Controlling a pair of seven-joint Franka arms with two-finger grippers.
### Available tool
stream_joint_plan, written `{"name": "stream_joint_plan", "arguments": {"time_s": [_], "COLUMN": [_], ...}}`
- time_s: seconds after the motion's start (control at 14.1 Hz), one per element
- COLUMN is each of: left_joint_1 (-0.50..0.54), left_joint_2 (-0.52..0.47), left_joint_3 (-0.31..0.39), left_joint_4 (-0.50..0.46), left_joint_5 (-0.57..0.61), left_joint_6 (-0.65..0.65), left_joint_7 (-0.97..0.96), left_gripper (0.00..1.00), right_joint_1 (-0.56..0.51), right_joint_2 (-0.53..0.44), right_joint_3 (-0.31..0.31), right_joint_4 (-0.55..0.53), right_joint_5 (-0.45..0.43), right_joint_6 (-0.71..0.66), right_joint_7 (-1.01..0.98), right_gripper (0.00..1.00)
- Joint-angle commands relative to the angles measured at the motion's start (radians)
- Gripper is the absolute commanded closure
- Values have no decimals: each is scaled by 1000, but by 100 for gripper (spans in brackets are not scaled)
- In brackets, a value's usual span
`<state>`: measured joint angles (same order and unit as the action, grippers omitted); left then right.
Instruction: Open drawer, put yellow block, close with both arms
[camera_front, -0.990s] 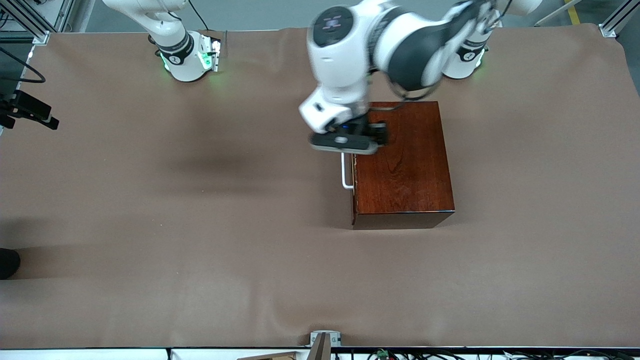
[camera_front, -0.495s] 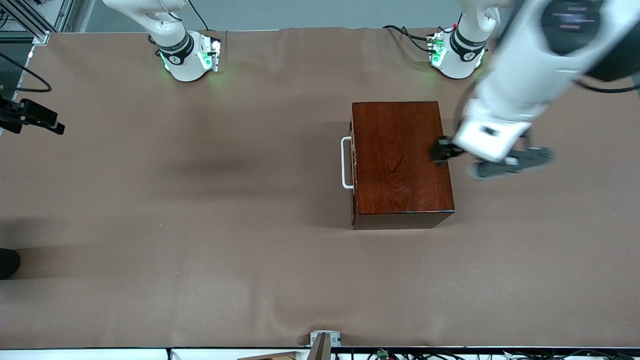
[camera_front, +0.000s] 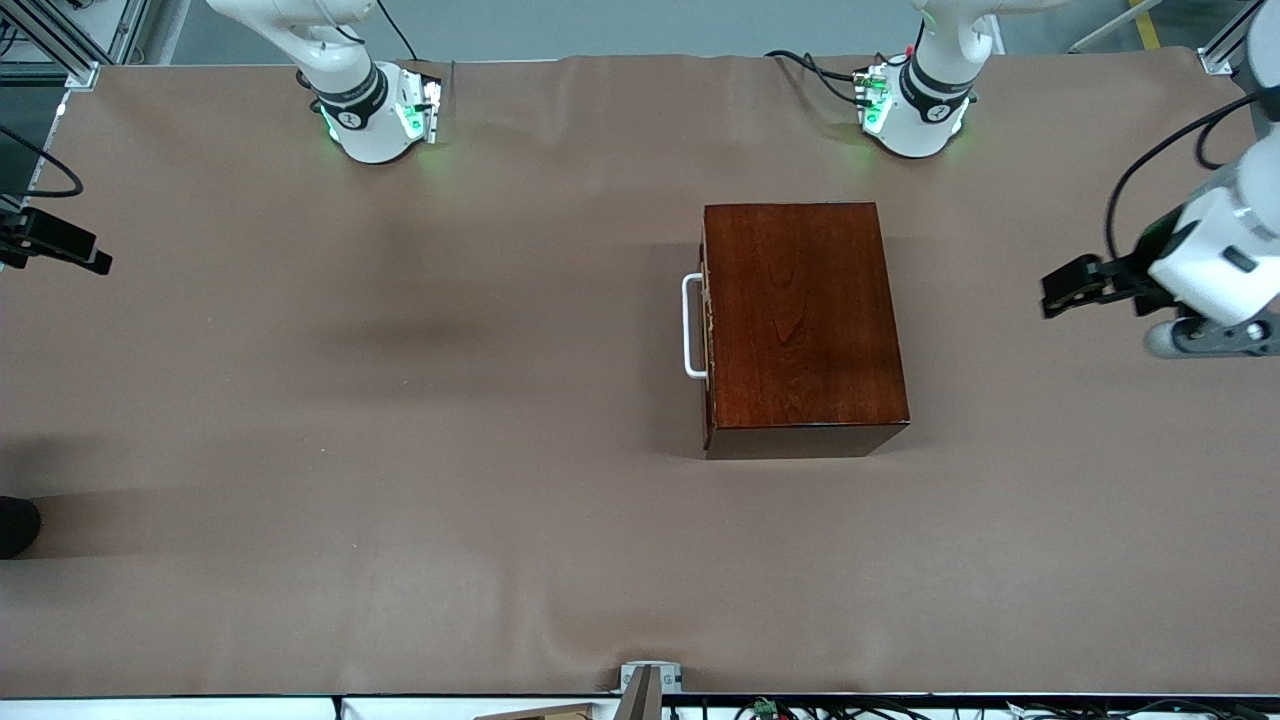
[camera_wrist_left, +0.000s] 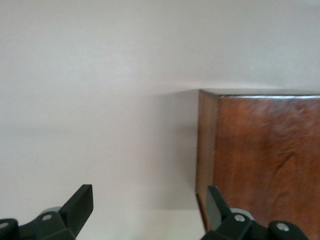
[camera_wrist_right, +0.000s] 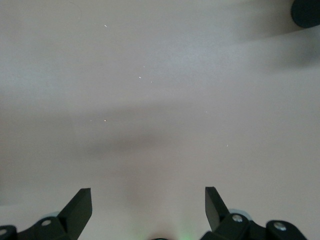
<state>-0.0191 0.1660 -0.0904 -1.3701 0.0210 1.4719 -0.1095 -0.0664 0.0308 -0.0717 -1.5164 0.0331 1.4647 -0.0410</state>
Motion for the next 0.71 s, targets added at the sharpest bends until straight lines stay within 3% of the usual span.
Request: {"name": "stream_joint_plan", "arguments": {"time_s": [0.0, 0.14, 0.64], "left_joint_1": [-33, -36, -38], "left_joint_2": [-138, -190, -187], "left_joint_3": [58, 67, 67], "left_joint_4": [-193, -257, -248], "left_joint_5": [-27, -27, -30], "left_joint_6": [86, 128, 127], "left_joint_7": [83, 105, 93], "left_gripper": [0, 0, 0], "right_joint_1": [25, 22, 30], "right_joint_2": [-2, 0, 5], "right_joint_3": [10, 9, 9], "right_joint_4": [19, 15, -13], "right_joint_5": [-2, -9, -35], "right_joint_6": [-12, -3, 55], "right_joint_7": [10, 12, 16], "right_gripper": [0, 0, 0]}}
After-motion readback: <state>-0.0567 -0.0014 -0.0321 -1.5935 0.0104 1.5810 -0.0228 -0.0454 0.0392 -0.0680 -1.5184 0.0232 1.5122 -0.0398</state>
